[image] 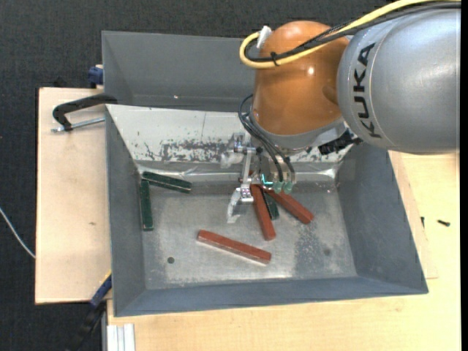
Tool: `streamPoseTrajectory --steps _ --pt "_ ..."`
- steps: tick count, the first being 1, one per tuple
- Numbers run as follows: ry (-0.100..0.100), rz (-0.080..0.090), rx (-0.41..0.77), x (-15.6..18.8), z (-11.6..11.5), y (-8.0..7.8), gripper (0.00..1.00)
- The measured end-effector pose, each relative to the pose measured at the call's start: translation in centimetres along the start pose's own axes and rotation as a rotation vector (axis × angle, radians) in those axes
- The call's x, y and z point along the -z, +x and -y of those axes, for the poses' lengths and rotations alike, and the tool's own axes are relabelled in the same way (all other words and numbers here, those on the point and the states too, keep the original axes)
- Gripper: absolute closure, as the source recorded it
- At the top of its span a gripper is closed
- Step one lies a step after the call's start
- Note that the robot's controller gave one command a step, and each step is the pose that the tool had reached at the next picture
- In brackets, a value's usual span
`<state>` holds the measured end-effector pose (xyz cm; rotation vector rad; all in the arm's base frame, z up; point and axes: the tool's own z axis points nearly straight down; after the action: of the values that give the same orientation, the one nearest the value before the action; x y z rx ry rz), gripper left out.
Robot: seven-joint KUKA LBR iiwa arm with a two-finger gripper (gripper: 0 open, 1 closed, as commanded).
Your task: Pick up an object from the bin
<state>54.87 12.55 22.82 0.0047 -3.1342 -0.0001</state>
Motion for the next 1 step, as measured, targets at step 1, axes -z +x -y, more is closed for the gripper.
streamPoseTrajectory --steps 1 --pt "-0.001 0.009 -0.002 0.48 0.06 -0.15 0.0"
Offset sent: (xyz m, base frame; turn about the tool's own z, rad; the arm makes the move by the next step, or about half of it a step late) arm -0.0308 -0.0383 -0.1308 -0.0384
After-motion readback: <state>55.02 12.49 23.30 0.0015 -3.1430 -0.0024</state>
